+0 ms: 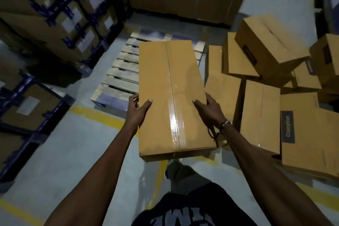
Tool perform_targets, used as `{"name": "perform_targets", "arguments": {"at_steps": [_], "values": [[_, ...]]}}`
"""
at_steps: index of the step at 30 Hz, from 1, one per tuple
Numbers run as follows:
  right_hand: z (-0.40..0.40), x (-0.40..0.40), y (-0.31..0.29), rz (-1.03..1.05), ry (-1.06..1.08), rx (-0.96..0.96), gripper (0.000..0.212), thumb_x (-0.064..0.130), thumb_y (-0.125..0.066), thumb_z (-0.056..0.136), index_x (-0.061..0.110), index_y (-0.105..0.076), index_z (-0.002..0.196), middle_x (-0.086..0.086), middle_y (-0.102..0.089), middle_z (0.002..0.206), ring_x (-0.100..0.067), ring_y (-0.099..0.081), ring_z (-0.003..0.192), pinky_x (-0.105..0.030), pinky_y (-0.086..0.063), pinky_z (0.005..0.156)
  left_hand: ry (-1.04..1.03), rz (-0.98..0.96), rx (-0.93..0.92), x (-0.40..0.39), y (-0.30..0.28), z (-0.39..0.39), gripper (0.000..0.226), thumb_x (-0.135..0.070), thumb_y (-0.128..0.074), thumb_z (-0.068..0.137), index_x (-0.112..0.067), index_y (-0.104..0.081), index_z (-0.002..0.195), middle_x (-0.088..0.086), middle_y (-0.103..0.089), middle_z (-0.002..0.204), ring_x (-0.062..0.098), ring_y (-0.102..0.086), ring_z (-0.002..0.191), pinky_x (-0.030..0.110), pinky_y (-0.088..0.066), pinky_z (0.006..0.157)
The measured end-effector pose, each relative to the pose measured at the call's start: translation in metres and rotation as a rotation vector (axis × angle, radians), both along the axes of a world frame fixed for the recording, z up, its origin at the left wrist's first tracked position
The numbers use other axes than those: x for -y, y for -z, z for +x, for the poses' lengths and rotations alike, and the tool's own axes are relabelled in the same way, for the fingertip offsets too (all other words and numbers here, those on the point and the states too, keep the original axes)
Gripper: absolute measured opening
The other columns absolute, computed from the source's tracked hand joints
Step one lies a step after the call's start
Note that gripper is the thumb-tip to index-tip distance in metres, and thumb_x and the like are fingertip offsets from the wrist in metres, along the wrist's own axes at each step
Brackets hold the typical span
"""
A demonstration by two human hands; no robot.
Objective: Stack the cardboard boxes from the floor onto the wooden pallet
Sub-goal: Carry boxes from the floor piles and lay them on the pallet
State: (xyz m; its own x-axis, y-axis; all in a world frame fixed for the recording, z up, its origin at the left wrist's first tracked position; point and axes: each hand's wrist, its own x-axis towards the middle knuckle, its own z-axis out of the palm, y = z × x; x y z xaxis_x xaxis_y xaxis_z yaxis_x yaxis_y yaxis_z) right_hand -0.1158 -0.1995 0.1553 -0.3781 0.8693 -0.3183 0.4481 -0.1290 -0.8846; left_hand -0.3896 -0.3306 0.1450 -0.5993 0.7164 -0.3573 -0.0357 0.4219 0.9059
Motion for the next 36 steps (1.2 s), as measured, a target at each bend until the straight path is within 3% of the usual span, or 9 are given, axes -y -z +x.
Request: {"name": "perform_targets", "arguments": {"at_steps": [4,9,12,15,18,24,28,31,36], "values": [[-0.031,-0.040,0.003,-0.016,0.015,-0.022,0.057,0.042,-0.066,0.098,0.024,-0.049,0.150,0.003,-0.064,0.136,-0.018,-0.062,0.118,-0.032,-0.052,0.095,0.024,-0.017,-0.015,-0.046,0.003,-0.036,0.077,-0.065,-0.082,0.074,-0.034,-0.048,0.136,-0.001,-0.063,0.136,0.019,-0.065,0.121,0.052,-0.057,0.100],[-0.064,-0.106,0.001,-0.023,0.060,-0.049,0.057,0.045,-0.068,0.096,0.029,-0.050,0.148,0.007,-0.066,0.133,-0.014,-0.064,0.116,-0.031,-0.053,0.095,0.097,-0.035,-0.010,-0.123,-0.006,-0.073,0.059,-0.043,-0.076,0.093,-0.027,-0.045,0.140,0.004,-0.061,0.137,0.024,-0.067,0.116,0.045,-0.059,0.091],[-0.080,-0.143,-0.003,-0.032,0.090,-0.050,0.059,0.047,-0.069,0.095,0.029,-0.049,0.147,0.009,-0.066,0.131,-0.013,-0.064,0.115,-0.030,-0.052,0.093,0.139,-0.042,-0.036,-0.163,-0.013,-0.088,0.064,-0.042,-0.074,0.095,-0.026,-0.046,0.151,0.000,-0.059,0.136,0.020,-0.067,0.111,0.037,-0.058,0.084],[-0.093,-0.172,-0.010,-0.041,0.117,-0.044,0.063,0.046,-0.070,0.095,0.024,-0.045,0.149,0.008,-0.062,0.129,-0.012,-0.060,0.112,-0.024,-0.048,0.085,0.179,-0.025,-0.034,-0.196,-0.016,-0.101,0.059,-0.037,-0.072,0.098,-0.026,-0.050,0.152,-0.004,-0.065,0.126,0.014,-0.070,0.105,0.031,-0.059,0.078],[-0.104,-0.196,-0.015,-0.048,0.162,-0.001,0.066,0.044,-0.070,0.095,0.017,-0.039,0.147,0.010,-0.052,0.119,-0.009,-0.056,0.100,-0.014,-0.041,0.069,0.233,-0.025,-0.003,-0.223,-0.014,-0.116,0.061,-0.042,-0.074,0.096,-0.034,-0.050,0.151,-0.003,-0.067,0.130,0.019,-0.071,0.109,0.044,-0.062,0.090],[-0.133,-0.244,-0.024,-0.033,0.214,0.057,0.040,0.043,-0.070,0.095,0.024,-0.042,0.117,0.008,-0.053,0.107,0.001,-0.052,0.088,-0.019,-0.039,0.064,0.276,-0.086,0.035,-0.278,-0.016,-0.147,0.082,-0.048,-0.078,0.090,-0.032,-0.033,0.157,0.002,-0.057,0.140,0.023,-0.065,0.115,0.044,-0.059,0.090],[-0.160,-0.269,-0.018,-0.021,0.259,0.063,0.049,0.048,-0.074,0.090,0.028,-0.038,0.117,0.000,-0.053,0.118,-0.021,-0.057,0.107,-0.026,-0.042,0.074,0.304,-0.093,0.053,-0.320,-0.007,-0.176,0.085,-0.046,-0.078,0.091,-0.028,-0.030,0.159,0.004,-0.053,0.144,0.020,-0.063,0.113,0.031,-0.055,0.076],[-0.182,-0.281,-0.003,-0.063,0.317,0.034,0.065,0.050,-0.075,0.088,0.026,-0.038,0.136,-0.005,-0.048,0.141,-0.021,-0.047,0.123,-0.032,-0.041,0.095,0.364,-0.096,0.047,-0.349,0.006,-0.201,0.087,-0.050,-0.078,0.090,-0.032,-0.029,0.159,0.002,-0.051,0.145,0.024,-0.061,0.119,0.033,-0.054,0.080],[-0.215,-0.297,0.018,-0.183,0.416,-0.055,0.081,0.046,-0.074,0.091,0.033,-0.027,0.156,-0.004,-0.025,0.165,-0.023,-0.027,0.150,-0.034,-0.031,0.106,0.438,-0.095,0.082,-0.395,0.032,-0.238,0.084,-0.049,-0.078,0.089,-0.033,-0.032,0.157,0.001,-0.053,0.142,0.023,-0.063,0.118,0.035,-0.057,0.081]]}}
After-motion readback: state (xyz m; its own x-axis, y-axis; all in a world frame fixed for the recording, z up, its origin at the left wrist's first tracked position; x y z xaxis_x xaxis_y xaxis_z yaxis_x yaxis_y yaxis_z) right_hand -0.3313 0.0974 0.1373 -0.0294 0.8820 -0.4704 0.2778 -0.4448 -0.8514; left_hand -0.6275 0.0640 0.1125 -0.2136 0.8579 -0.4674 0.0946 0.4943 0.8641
